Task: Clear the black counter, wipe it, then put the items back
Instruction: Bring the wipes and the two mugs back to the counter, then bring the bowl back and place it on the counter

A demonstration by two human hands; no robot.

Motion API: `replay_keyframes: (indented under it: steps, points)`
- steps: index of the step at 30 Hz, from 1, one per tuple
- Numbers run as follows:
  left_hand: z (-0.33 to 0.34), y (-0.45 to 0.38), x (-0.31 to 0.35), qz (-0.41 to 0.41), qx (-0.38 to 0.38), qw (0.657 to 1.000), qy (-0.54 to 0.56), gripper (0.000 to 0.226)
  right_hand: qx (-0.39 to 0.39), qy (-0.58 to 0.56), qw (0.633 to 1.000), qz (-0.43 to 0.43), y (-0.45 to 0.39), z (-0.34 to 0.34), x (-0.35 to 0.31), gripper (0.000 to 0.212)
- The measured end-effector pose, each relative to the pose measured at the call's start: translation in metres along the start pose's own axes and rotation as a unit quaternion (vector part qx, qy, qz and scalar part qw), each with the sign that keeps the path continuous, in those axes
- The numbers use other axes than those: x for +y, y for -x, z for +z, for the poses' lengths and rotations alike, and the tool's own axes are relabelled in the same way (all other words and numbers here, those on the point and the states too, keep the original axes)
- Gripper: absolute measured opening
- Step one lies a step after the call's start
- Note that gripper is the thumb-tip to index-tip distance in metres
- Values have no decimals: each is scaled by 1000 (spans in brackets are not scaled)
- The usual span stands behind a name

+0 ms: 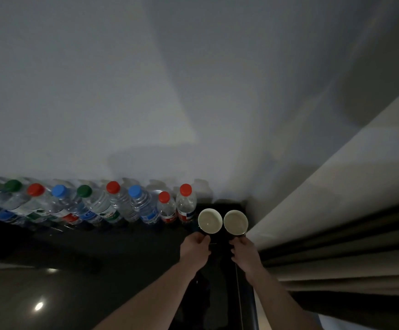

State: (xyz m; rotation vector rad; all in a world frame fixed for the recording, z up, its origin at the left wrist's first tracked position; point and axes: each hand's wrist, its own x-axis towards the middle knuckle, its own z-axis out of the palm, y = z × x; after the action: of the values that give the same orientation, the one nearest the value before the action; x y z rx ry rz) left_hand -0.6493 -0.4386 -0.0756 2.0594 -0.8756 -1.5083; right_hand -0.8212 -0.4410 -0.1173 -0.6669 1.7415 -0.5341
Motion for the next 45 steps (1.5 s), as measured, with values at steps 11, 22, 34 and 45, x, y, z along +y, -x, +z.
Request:
replay_keyframes:
  steps: [11,22,34,45]
  points:
    - [6,-10,-1,-29,-20,999,33,25,8,130,991,-32,19,-11,-15,31]
    - [-74,67,-34,30,-79,992,-92,33,62,194,968,-148,115,-2,-7,40]
    - [-288,240,-172,176,81,945,-264,36,-177,349,888,-242,294,119,-19,52]
    - [-477,392,-324,182,239,913,-277,52,-288,450,773,-342,475,300,8,58]
